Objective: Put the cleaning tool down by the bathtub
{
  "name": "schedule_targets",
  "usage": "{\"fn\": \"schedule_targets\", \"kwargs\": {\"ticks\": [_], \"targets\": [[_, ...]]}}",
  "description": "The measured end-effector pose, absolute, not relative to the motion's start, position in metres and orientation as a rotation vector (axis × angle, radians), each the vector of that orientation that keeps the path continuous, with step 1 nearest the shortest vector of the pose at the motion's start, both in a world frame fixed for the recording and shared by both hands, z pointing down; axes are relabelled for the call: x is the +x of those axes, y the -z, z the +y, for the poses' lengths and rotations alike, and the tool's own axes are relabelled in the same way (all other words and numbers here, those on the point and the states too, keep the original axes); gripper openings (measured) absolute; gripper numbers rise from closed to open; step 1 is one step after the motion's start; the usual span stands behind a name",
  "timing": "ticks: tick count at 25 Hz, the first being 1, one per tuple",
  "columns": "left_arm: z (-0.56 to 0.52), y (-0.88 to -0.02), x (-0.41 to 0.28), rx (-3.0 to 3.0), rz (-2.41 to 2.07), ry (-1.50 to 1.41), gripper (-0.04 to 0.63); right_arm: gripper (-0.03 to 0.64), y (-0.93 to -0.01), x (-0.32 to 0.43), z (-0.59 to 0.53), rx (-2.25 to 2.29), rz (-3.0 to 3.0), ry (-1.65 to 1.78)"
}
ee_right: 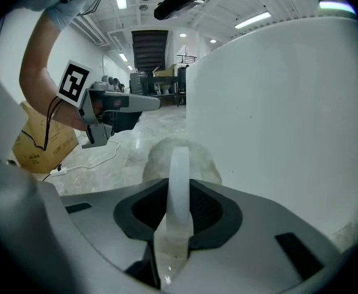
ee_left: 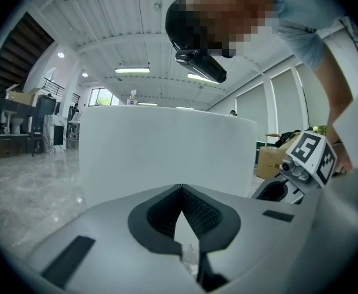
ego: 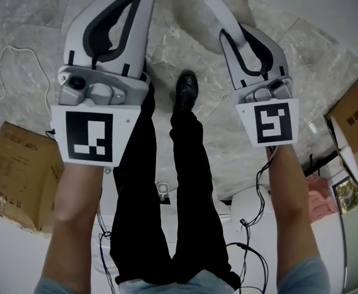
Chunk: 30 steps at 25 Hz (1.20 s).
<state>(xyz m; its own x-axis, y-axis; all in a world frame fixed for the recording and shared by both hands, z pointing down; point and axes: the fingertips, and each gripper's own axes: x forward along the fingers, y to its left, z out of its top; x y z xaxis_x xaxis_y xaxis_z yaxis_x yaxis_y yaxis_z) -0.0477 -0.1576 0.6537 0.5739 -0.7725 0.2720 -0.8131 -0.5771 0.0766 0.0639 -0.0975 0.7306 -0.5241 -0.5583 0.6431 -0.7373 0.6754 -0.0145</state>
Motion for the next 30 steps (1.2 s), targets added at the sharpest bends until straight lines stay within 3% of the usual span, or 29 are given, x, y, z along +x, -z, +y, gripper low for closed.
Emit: {"fn": "schedule_targets", "kwargs": {"ticks": [30], "targets": [[-0.136,-0.732,-0.031,2.654,-1.199,-0.398,0.015,0.101,-0.814,0.071,-0.093,0.938,-2.233,-0.355]]}}
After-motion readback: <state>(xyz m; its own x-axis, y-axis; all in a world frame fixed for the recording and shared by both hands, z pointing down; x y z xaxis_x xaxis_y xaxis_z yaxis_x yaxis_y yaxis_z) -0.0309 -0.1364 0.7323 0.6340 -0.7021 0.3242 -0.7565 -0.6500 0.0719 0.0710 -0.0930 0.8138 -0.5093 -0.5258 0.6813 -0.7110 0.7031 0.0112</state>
